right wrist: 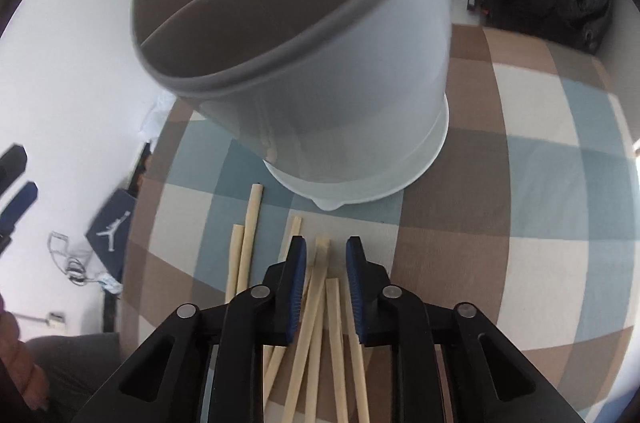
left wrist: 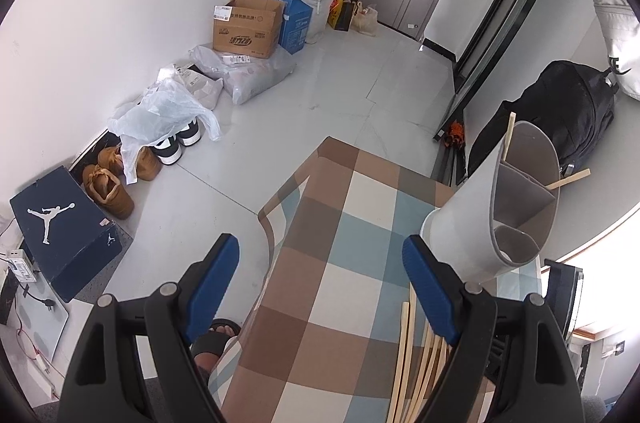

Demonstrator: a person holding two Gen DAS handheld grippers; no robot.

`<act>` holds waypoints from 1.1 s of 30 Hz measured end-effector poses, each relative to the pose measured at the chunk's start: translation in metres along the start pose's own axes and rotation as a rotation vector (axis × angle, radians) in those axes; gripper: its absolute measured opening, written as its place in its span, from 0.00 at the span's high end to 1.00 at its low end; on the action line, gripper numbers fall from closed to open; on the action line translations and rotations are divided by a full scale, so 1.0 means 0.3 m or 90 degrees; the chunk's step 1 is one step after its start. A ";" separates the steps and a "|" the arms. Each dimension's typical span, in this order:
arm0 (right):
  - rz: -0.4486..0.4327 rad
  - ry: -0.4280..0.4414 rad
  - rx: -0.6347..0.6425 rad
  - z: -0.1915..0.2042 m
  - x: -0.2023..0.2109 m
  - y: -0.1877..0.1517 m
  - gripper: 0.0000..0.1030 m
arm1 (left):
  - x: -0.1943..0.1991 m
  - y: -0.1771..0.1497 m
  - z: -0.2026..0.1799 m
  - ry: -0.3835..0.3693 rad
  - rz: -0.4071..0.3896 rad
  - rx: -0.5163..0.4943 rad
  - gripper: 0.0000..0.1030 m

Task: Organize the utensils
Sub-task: 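Lower both open grippers back toward the remaining chopsticks on the mat, then close the right gripper on chopsticks while the left gripper closes on one chopstick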

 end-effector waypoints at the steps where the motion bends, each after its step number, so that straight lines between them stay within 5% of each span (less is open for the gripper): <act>1: -0.001 -0.010 0.009 0.007 0.001 -0.002 0.83 | 0.000 -0.002 0.004 0.001 0.004 0.004 0.22; 6: -0.014 -0.034 0.047 0.025 0.011 -0.010 0.91 | -0.017 -0.013 0.008 0.010 0.016 0.009 0.22; 12: -0.035 0.020 -0.013 -0.030 0.082 0.015 0.94 | -0.046 -0.035 -0.012 0.035 0.039 -0.023 0.22; 24: -0.151 0.126 -0.113 -0.229 0.419 0.095 0.94 | -0.200 -0.239 -0.170 0.034 0.211 -0.152 0.22; 33: -0.182 0.180 -0.184 -0.247 0.454 0.106 0.94 | -0.217 -0.274 -0.182 0.048 0.243 -0.166 0.22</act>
Point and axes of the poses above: each gripper's, at about its wrist camera, not at the fingertips, and x roughly against the way its jaws point, z to its left, y to its top, the point moved 9 cm from there along -x, roughly the way its jaws point, and after that the axes turned 9 degrees about -x, right-handed, at the moved point
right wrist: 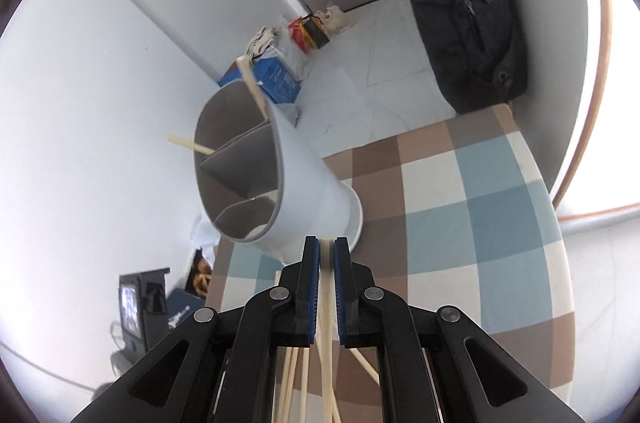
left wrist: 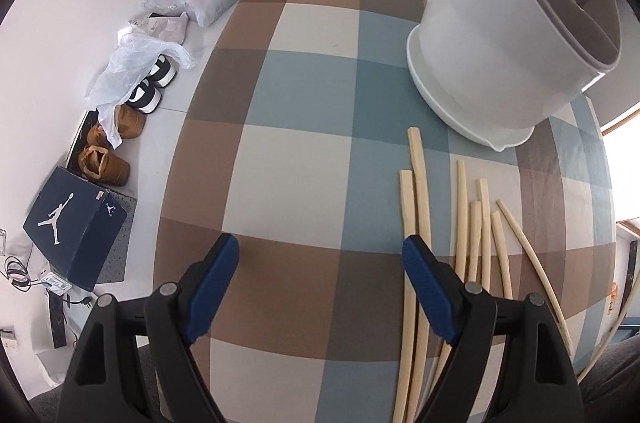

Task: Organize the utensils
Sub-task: 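Close the right gripper on chopsticks while the left gripper closes on one chopstick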

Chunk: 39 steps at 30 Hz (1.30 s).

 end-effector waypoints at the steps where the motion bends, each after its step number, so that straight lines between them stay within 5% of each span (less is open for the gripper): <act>1: 0.001 0.002 -0.006 -0.003 -0.001 0.002 0.94 | 0.002 0.000 -0.005 0.000 0.001 -0.008 0.22; 24: -0.034 0.023 0.013 0.026 0.044 0.015 0.94 | -0.034 0.031 -0.015 0.027 0.010 -0.012 0.23; 27: -0.033 0.028 0.012 0.028 0.046 0.016 0.94 | -0.037 0.041 -0.019 0.014 0.013 -0.003 0.35; 34: -0.027 0.033 0.008 0.030 0.040 0.015 0.94 | -0.028 0.080 -0.076 -0.009 -0.027 -0.041 0.94; 39: -0.031 0.030 0.015 0.037 0.041 0.014 0.94 | -0.027 0.097 -0.068 -0.042 -0.039 -0.022 0.97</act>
Point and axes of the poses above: each gripper's, at about its wrist camera, not at the fingertips, and x roughly against the way its jaws point, z to its left, y to its top, the point moved 9 cm from there along -x, roughly the way its jaws point, and after that the axes turned 9 degrees about -x, right-handed, at the moved point
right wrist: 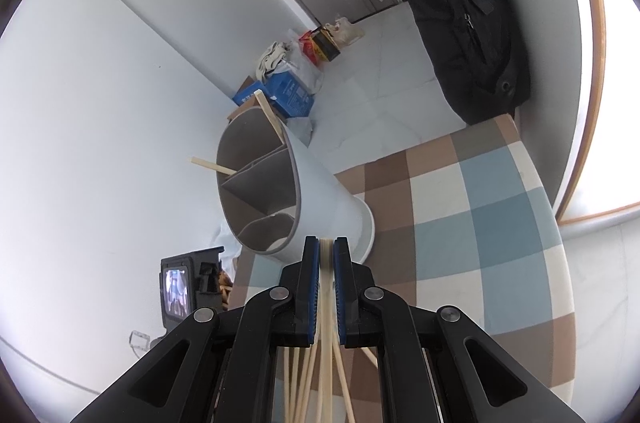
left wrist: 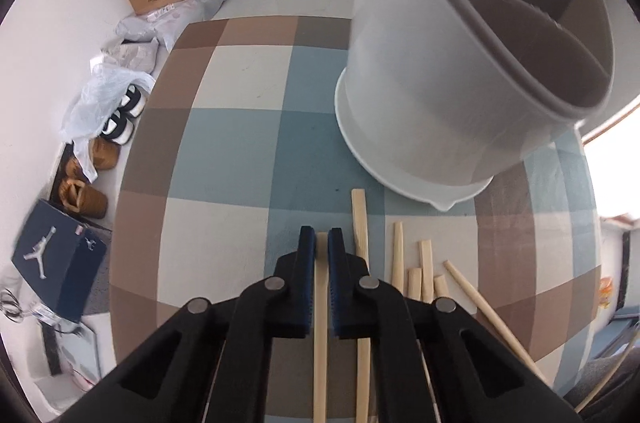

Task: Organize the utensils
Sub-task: 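Close the right gripper on chopsticks while the left gripper closes on one chopstick, then lift the held chopsticks with both grippers and release them into the caddy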

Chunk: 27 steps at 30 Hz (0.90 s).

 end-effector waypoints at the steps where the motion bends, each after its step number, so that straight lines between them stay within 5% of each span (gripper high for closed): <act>1: -0.002 0.000 0.000 0.000 0.001 0.001 0.94 | 0.004 0.003 0.010 -0.008 -0.006 0.012 0.97; 9: -0.027 -0.004 0.027 0.029 0.021 0.002 0.94 | 0.189 0.062 0.021 -0.037 -0.145 0.061 0.98; 16: -0.059 0.004 0.065 0.087 0.051 -0.007 0.96 | 0.398 0.095 -0.068 -0.042 -0.278 0.005 0.98; 27: -0.065 0.007 0.107 0.149 0.061 -0.045 0.96 | 0.432 0.111 -0.041 -0.047 -0.320 -0.008 0.98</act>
Point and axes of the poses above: each gripper's, at about its wrist camera, not at the fingertips, and x roughly against the way its jaws point, z to its left, y to its top, the point moved 9 cm from there along -x, roughly the way its jaws point, and after that the axes turned 9 degrees about -x, right-handed, at the moved point
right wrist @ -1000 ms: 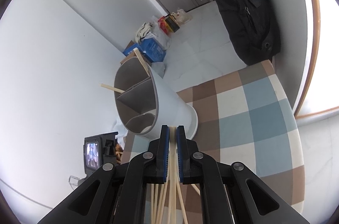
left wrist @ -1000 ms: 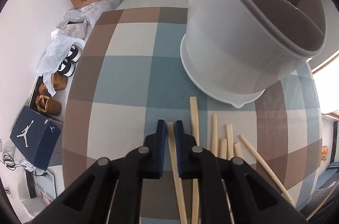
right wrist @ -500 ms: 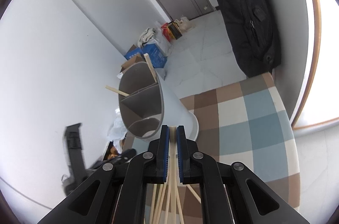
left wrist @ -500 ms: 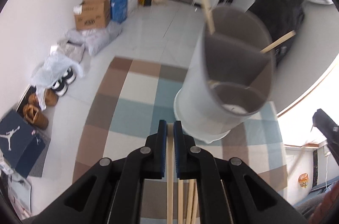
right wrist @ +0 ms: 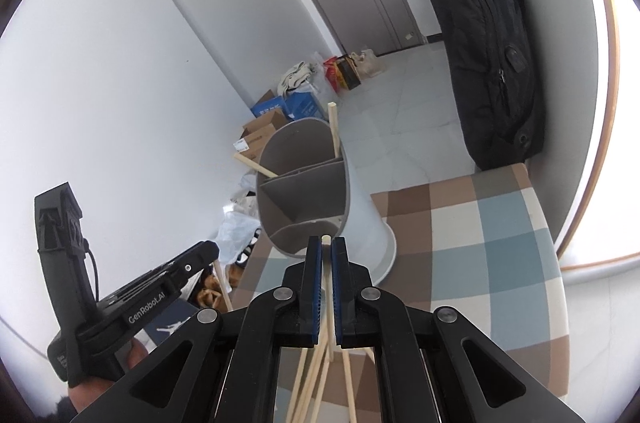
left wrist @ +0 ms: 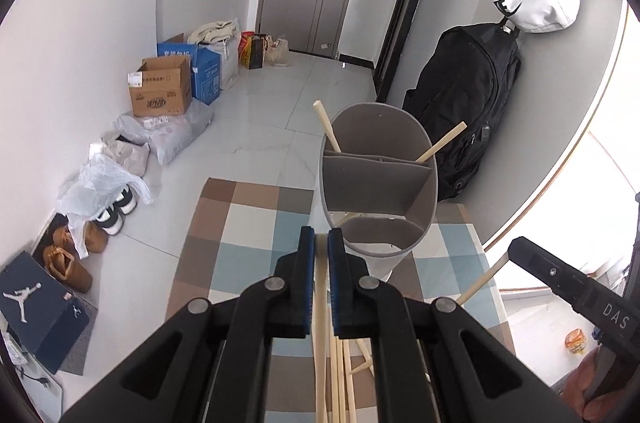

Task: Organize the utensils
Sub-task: 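Lift the held chopsticks with both grippers and release them into the caddy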

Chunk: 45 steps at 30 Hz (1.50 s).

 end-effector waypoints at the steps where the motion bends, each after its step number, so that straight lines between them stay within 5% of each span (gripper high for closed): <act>1: -0.002 0.000 0.004 0.004 0.005 0.001 0.96 | 0.011 0.001 -0.006 0.001 -0.004 -0.006 0.98; 13: -0.017 0.006 0.037 0.055 0.043 0.028 0.96 | 0.109 0.095 -0.035 -0.006 -0.063 -0.017 0.98; 18: -0.021 0.010 0.043 0.099 0.081 0.082 0.96 | 0.146 0.213 -0.022 -0.013 -0.101 0.001 0.98; 31: -0.070 0.018 0.069 0.266 0.172 0.437 0.96 | 0.182 0.582 0.001 -0.013 -0.238 0.010 0.98; 38: -0.103 0.009 0.075 0.302 0.115 0.599 0.96 | 0.100 0.635 0.016 -0.011 -0.264 0.006 0.98; 45: -0.099 -0.013 0.088 0.291 0.002 0.641 0.96 | 0.022 0.631 0.024 -0.015 -0.260 0.002 0.98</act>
Point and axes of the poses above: each gripper's, at about its wrist camera, not at the fingertips, and x roughly against the way its jaws point, z to its left, y to its top, the point moved 9 cm from there along -x, roughly the way its jaws point, and after that the axes turned 9 degrees about -x, right-handed, at the moved point
